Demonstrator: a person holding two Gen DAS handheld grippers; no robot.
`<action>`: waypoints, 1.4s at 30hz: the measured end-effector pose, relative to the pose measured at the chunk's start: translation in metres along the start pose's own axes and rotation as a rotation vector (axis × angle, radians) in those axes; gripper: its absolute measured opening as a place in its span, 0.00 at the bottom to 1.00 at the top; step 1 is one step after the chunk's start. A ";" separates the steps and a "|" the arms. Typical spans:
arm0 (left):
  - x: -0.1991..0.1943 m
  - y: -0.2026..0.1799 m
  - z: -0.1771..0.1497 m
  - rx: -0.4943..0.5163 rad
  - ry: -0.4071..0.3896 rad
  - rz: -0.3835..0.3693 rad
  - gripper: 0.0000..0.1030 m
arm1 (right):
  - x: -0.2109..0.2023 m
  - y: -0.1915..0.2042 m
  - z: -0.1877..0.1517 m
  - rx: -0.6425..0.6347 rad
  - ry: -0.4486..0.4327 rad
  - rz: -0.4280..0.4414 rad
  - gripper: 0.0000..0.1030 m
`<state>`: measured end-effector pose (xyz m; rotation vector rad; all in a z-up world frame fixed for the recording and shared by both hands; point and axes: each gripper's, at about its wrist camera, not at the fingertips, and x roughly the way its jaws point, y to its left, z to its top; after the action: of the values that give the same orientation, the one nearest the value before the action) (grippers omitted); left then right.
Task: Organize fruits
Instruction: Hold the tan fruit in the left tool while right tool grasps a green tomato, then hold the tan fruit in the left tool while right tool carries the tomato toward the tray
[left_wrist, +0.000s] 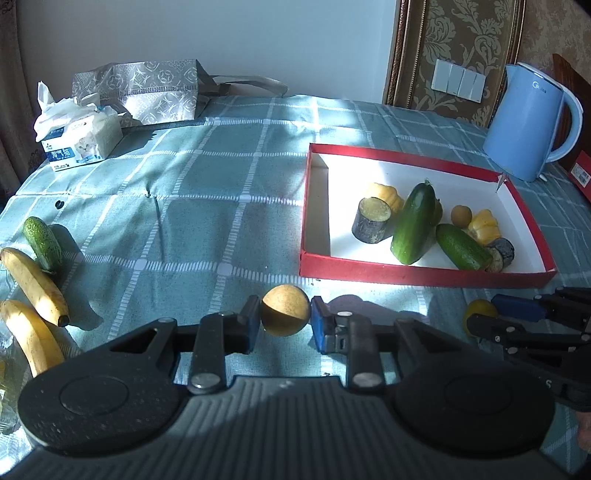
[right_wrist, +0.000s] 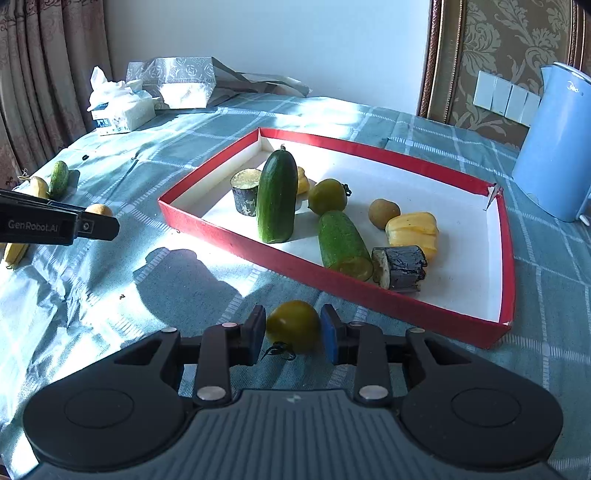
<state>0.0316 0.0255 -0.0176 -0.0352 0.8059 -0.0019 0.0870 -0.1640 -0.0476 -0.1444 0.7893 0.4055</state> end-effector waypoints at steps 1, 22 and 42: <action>-0.001 0.003 0.000 -0.005 -0.002 0.007 0.25 | 0.000 0.001 0.000 -0.003 -0.004 -0.005 0.30; -0.003 0.016 -0.001 -0.010 0.033 0.047 0.25 | -0.026 0.015 -0.013 -0.103 -0.083 -0.115 0.31; -0.001 -0.001 0.005 0.031 0.022 -0.014 0.25 | -0.086 -0.009 -0.018 0.015 -0.178 -0.196 0.31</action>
<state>0.0345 0.0246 -0.0141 -0.0118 0.8279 -0.0283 0.0243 -0.2032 0.0012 -0.1679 0.5960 0.2229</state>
